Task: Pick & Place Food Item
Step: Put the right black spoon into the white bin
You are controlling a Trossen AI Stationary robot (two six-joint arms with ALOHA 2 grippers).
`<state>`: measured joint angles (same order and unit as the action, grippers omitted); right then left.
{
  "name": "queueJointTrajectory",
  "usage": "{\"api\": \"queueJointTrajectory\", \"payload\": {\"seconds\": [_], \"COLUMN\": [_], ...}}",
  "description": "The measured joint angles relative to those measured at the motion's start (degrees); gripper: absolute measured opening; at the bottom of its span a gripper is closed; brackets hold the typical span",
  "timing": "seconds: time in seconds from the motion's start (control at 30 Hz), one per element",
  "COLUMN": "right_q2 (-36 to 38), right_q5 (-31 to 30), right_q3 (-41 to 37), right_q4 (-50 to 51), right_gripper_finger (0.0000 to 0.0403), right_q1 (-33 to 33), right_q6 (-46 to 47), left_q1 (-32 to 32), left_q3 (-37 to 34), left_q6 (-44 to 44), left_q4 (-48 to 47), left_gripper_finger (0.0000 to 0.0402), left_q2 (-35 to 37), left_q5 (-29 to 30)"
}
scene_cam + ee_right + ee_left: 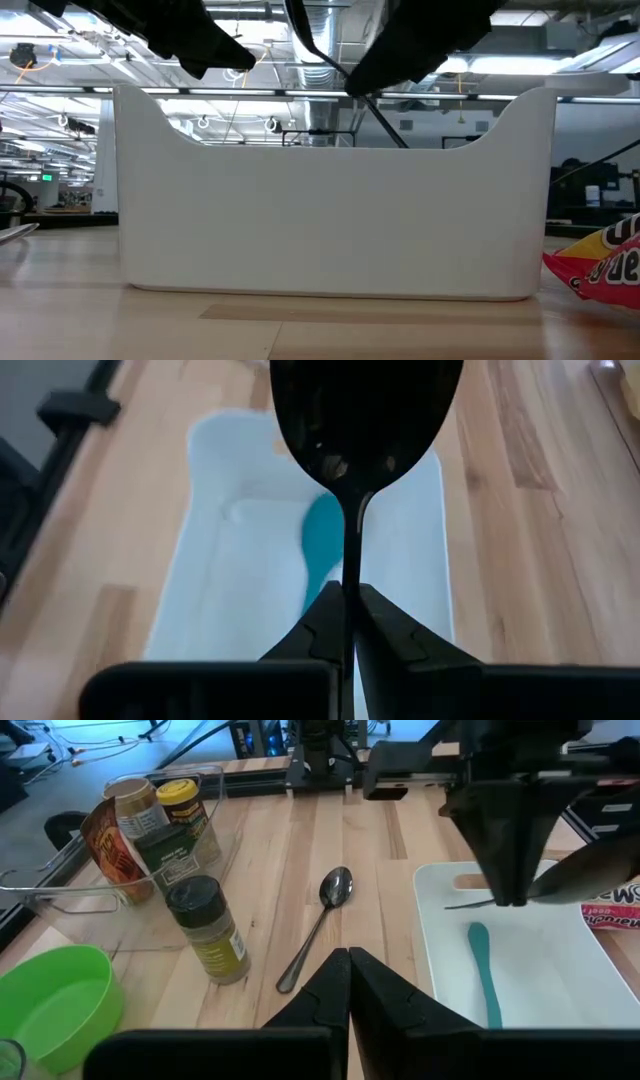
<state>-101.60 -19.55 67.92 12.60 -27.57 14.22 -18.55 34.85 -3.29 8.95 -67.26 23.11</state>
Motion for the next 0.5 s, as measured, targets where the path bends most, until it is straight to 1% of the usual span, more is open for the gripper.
{"api": "queueJointTrajectory", "payload": {"seconds": [0.27, 0.5], "right_q2": [-0.02, -0.02], "right_q5": [0.04, 0.02], "right_q3": [-0.02, -0.02], "right_q4": [2.00, 1.95], "right_gripper_finger": [0.0007, 0.0007], "right_q1": [0.33, 0.75], "right_q6": [-6.64, -6.29], "left_q1": [0.00, -0.01], "left_q3": [0.00, 0.00], "left_q6": [0.00, 0.02], "left_q4": [0.00, 0.00], "left_gripper_finger": [0.0004, 0.0004], "left_q2": [0.02, 0.01], "left_q5": [0.00, 0.00]}}
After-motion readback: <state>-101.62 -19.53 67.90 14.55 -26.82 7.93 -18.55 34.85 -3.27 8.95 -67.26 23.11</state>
